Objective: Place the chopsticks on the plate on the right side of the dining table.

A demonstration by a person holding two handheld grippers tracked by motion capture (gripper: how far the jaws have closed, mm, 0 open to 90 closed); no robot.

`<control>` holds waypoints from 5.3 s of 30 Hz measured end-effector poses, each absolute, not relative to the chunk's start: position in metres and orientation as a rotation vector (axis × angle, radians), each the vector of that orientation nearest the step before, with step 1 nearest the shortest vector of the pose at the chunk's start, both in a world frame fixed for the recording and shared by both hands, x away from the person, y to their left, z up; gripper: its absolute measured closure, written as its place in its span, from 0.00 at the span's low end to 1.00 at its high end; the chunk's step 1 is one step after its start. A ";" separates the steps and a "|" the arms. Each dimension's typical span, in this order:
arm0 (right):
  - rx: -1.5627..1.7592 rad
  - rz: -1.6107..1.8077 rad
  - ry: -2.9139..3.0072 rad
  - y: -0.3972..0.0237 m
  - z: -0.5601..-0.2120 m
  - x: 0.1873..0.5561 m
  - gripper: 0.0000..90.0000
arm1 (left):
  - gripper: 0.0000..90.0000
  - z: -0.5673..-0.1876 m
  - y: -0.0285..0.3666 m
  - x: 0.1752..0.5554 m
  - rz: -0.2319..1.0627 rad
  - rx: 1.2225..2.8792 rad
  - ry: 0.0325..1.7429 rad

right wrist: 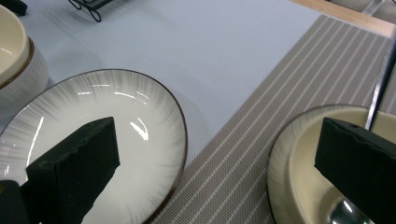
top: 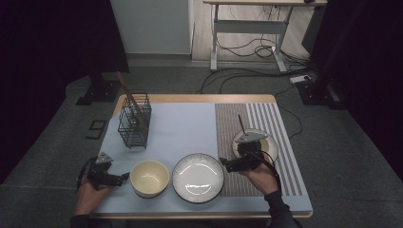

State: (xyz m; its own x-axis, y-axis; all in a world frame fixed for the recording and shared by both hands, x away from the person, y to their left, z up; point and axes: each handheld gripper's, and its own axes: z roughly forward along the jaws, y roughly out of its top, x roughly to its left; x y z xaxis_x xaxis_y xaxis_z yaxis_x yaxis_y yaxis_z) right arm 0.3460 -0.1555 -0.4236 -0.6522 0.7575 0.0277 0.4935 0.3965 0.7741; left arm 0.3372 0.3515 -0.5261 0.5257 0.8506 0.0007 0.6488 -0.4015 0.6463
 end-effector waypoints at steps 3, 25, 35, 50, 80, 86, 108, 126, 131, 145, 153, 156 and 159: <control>1.060 1.127 2.347 -0.147 -0.421 0.349 0.00 | 0.00 -0.526 0.352 0.337 0.446 2.176 1.213; 0.980 1.163 2.392 -0.095 -0.411 0.372 0.02 | 0.00 -0.526 0.352 0.337 0.445 2.178 1.212; 0.937 1.191 2.407 -0.076 -0.407 0.379 0.09 | 0.00 -0.526 0.352 0.337 0.445 2.177 1.213; 0.881 1.199 2.453 -0.040 -0.405 0.391 0.15 | 0.00 -0.526 0.352 0.337 0.445 2.177 1.212; 0.773 1.196 2.510 0.030 -0.396 0.413 0.30 | 0.00 -0.526 0.352 0.337 0.443 2.176 1.213; 0.757 1.197 2.522 0.043 -0.395 0.420 0.33 | 0.00 -0.526 0.352 0.337 0.443 2.176 1.213; 0.756 1.313 2.536 0.076 -0.383 0.433 0.44 | 0.00 -0.526 0.352 0.337 0.442 2.175 1.214; 0.751 1.337 2.491 0.073 -0.369 0.434 0.47 | 0.00 -0.526 0.352 0.337 0.442 2.176 1.215; 0.748 1.326 2.494 0.077 -0.369 0.436 0.50 | 0.00 -0.526 0.352 0.337 0.442 2.174 1.216; 0.725 1.309 2.478 0.094 -0.380 0.443 0.69 | 0.00 -0.526 0.352 0.337 0.442 2.175 1.215; 0.671 1.291 2.420 0.095 -0.378 0.441 0.89 | 0.00 -0.526 0.352 0.337 0.441 2.175 1.215; 0.653 1.282 2.400 0.095 -0.376 0.438 0.92 | 0.00 -0.526 0.352 0.337 0.441 2.175 1.215; 0.666 1.278 2.400 0.092 -0.373 0.437 0.92 | 0.00 -0.526 0.352 0.337 0.441 2.174 1.216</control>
